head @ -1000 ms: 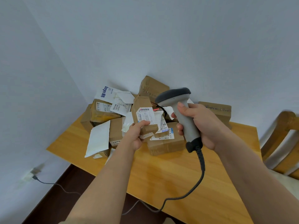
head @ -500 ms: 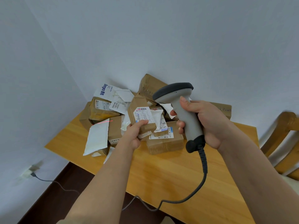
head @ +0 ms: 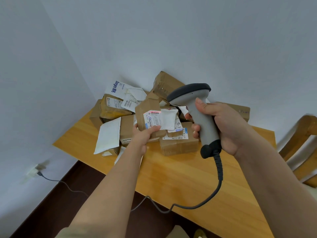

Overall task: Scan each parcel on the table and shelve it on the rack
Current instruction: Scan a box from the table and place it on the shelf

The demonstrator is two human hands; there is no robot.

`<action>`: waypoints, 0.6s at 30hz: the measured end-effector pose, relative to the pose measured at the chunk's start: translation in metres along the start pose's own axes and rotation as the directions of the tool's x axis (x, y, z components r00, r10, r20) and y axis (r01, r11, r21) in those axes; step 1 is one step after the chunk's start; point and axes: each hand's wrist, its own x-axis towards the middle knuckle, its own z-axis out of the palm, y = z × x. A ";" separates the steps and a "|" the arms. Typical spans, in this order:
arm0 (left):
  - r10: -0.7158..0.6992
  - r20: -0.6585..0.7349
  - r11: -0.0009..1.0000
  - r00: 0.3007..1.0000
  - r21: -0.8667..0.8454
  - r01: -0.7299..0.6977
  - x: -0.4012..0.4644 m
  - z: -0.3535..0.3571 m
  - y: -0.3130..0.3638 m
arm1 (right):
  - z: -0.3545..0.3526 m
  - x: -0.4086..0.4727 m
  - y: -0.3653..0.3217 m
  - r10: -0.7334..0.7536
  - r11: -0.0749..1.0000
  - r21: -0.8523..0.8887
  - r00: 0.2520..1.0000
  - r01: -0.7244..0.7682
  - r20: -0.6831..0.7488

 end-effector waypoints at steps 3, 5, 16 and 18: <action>0.089 -0.080 0.985 0.993 0.155 -0.076 -0.002 -0.012 -0.010 | 0.006 -0.006 0.013 0.016 1.000 0.008 1.000 -0.016 -0.027; 0.212 -0.162 0.935 0.964 0.322 -0.151 -0.007 -0.017 -0.017 | 0.009 -0.011 0.023 0.034 0.999 -0.006 0.998 -0.034 -0.046; 0.533 -0.077 0.462 0.843 0.860 -0.214 -0.058 -0.062 -0.045 | 0.003 -0.058 0.056 0.034 0.904 -0.428 0.995 0.009 0.094; 0.556 -0.056 0.414 0.829 0.884 -0.218 -0.072 -0.079 -0.048 | 0.007 -0.063 0.055 0.039 0.891 -0.452 0.988 0.033 0.147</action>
